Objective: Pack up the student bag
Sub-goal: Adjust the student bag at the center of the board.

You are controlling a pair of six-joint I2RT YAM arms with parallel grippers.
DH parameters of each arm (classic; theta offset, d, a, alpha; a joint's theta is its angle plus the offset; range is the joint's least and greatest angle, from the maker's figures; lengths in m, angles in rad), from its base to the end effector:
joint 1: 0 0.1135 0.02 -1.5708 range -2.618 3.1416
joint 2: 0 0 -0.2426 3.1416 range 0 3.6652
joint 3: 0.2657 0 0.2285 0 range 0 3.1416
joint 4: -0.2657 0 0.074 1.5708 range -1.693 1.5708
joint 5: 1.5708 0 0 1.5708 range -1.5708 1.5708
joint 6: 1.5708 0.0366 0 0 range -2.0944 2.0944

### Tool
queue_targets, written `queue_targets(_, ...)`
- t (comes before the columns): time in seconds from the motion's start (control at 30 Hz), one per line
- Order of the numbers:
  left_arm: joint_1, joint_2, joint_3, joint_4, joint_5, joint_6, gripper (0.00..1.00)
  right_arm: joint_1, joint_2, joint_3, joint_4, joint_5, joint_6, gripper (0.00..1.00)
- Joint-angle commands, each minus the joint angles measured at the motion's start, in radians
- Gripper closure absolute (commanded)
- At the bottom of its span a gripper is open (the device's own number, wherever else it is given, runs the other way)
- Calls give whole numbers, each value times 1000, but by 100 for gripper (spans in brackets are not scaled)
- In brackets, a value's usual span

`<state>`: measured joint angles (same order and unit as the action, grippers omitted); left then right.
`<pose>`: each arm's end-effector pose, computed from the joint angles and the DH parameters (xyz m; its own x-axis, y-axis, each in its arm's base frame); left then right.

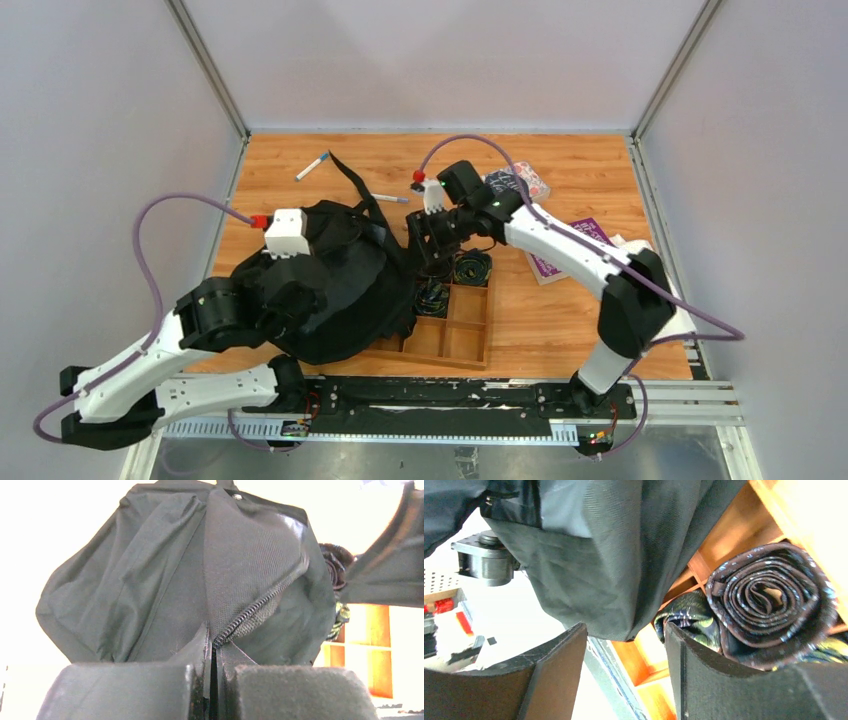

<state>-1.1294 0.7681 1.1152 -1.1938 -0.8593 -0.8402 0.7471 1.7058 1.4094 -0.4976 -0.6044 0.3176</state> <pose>0.0666 -0.0761 0.3401 -0.4936 -0.0936 -0.8646 0.0126 0.9933 -0.1148 0.2456 0.2558 0.2726 -0.7629 -0.3564 -0.5394 -0.6454 0.4677 0.6039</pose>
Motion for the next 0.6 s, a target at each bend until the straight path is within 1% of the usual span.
queue_targets(0.0,63,27,90,10,-45,121,100,-37,-164,-24,-36,107,-6,36)
queue_targets(0.07,94,63,116,13,-34,158,100,-55,-223,-29,-74,215,-19,35)
queue_targets(0.13,130,99,143,14,-9,194,100,-80,-285,-44,-127,356,-37,35)
queue_targets(0.2,160,134,174,16,26,222,100,-130,-356,-82,-169,471,-42,33)
queue_targets(0.27,181,168,198,16,71,250,100,-232,-439,-149,-190,535,-31,33)
queue_targets(0.37,192,207,214,18,138,283,100,-396,-572,-277,-205,635,17,29)
queue_targets(0.4,193,214,210,17,159,291,100,-458,-613,-320,-212,653,39,28)
queue_targets(0.5,195,222,165,18,253,321,100,-650,-703,-441,-222,645,96,27)
queue_targets(0.57,195,212,99,19,316,335,100,-771,-737,-519,-217,576,128,27)
